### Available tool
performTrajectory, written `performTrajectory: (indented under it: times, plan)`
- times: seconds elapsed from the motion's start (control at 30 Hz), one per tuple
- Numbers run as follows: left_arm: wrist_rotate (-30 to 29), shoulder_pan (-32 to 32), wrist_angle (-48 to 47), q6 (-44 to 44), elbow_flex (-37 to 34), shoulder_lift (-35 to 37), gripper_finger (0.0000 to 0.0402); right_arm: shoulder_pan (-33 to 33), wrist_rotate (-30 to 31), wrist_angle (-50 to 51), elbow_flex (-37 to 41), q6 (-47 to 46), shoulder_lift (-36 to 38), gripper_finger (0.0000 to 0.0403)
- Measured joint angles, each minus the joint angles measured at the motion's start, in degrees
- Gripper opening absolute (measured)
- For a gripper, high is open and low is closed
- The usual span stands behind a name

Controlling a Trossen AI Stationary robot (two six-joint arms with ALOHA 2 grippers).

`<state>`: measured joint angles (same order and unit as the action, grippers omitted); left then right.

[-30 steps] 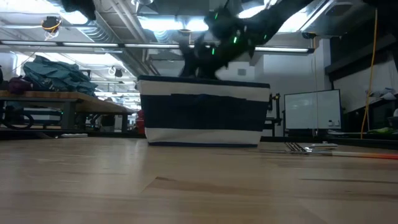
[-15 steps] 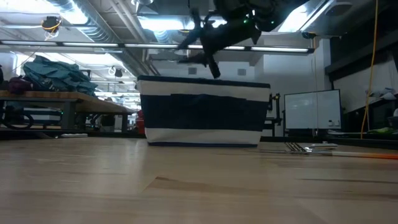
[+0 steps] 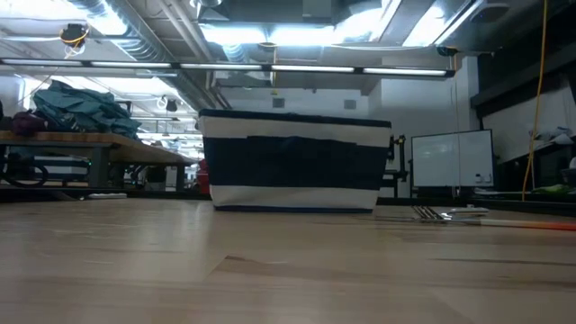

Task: Fold towel
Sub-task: Return to Home Position

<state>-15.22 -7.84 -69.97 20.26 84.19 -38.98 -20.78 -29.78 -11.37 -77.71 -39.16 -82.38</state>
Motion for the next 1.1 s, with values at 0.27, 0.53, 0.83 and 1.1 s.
performTrajectory:
  times: [0.27, 0.53, 0.83, 1.1]
  plan:
    - [-0.27, 0.02, 10.84, 2.91, -17.56, 14.58, 0.0116, 0.13, -2.86, 16.57, -0.04, 2.55, 16.3, 0.0144]
    - [-0.26, 0.0, 37.53, -5.56, -45.64, 25.31, 0.0116, 0.13, -1.04, 41.94, -0.04, 5.26, 28.23, 0.0144]
    - [0.84, 0.0, 58.1, -5.96, -66.78, 30.18, 0.0116, 0.17, 8.61, 57.43, 3.71, 17.74, 36.81, 0.0144]
    - [1.51, 0.0, 70.32, -10.13, -76.47, 34.54, 0.0116, 0.18, 8.06, 47.73, 21.88, 14.55, 50.41, 0.0144]
